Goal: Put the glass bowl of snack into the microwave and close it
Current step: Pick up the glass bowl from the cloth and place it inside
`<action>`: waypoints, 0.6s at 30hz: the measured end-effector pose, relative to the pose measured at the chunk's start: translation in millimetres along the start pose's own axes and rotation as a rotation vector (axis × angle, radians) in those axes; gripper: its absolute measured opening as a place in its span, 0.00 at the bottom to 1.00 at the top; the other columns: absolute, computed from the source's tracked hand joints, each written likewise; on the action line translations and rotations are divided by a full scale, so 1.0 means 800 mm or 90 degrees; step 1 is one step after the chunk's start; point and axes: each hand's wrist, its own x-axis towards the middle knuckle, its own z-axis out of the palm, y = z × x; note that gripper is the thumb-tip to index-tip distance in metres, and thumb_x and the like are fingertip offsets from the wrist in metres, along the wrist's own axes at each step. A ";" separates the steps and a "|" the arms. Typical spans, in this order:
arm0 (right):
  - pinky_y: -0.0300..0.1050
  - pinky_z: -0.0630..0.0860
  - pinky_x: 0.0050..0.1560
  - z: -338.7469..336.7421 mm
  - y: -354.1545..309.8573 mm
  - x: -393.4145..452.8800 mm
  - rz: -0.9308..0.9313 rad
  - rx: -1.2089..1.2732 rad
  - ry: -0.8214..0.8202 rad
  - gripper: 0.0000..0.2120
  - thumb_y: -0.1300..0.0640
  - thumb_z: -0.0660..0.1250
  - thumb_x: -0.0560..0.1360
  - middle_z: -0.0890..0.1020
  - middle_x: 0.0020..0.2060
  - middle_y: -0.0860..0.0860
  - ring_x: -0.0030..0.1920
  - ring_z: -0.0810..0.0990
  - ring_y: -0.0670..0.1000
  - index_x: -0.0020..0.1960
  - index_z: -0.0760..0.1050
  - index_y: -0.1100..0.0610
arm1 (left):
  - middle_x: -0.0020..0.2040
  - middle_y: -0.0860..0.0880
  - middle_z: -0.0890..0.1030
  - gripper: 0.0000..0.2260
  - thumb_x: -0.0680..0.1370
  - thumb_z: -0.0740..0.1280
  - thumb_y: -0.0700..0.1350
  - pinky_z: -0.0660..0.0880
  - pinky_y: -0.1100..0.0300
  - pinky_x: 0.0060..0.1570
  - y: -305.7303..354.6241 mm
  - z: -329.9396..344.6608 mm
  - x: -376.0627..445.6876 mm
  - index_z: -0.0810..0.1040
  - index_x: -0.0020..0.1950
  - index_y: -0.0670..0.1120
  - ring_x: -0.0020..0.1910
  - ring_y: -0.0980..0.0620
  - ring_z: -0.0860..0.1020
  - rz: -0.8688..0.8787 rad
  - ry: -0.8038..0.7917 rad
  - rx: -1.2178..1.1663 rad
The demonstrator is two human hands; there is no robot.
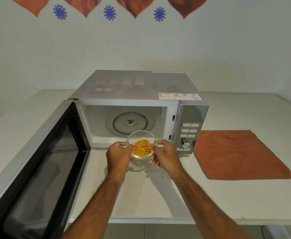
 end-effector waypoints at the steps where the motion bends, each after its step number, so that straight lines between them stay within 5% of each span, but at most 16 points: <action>1: 0.37 0.69 0.24 0.005 -0.002 0.006 -0.002 -0.002 0.001 0.07 0.54 0.66 0.83 0.84 0.33 0.63 0.29 0.79 0.57 0.56 0.75 0.58 | 0.38 0.44 0.87 0.04 0.74 0.76 0.39 0.87 0.41 0.39 0.002 -0.001 0.007 0.84 0.44 0.48 0.30 0.48 0.85 0.002 0.009 0.004; 6: 0.37 0.70 0.23 0.025 -0.014 0.045 0.006 0.004 -0.006 0.07 0.55 0.65 0.82 0.83 0.31 0.56 0.27 0.79 0.54 0.56 0.72 0.58 | 0.43 0.38 0.87 0.06 0.74 0.77 0.39 0.88 0.42 0.42 0.015 -0.002 0.041 0.82 0.43 0.48 0.40 0.38 0.88 -0.006 0.049 0.006; 12: 0.37 0.71 0.23 0.034 -0.022 0.090 0.000 0.005 -0.007 0.06 0.53 0.66 0.83 0.83 0.29 0.52 0.25 0.80 0.50 0.55 0.71 0.55 | 0.39 0.46 0.86 0.05 0.77 0.77 0.40 0.82 0.63 0.28 0.026 0.012 0.080 0.84 0.51 0.43 0.29 0.52 0.85 -0.010 0.049 0.017; 15: 0.37 0.73 0.23 0.038 -0.027 0.112 -0.012 -0.003 0.002 0.07 0.54 0.66 0.83 0.83 0.30 0.52 0.25 0.81 0.49 0.57 0.73 0.56 | 0.40 0.42 0.86 0.07 0.77 0.77 0.38 0.87 0.53 0.36 0.035 0.018 0.097 0.82 0.43 0.47 0.35 0.45 0.87 -0.005 0.055 0.009; 18: 0.37 0.74 0.24 0.041 -0.030 0.134 -0.004 -0.018 0.011 0.06 0.57 0.66 0.83 0.83 0.32 0.55 0.25 0.81 0.48 0.58 0.74 0.57 | 0.46 0.37 0.87 0.04 0.76 0.77 0.38 0.88 0.47 0.43 0.039 0.023 0.115 0.84 0.48 0.40 0.43 0.39 0.88 -0.021 0.052 0.013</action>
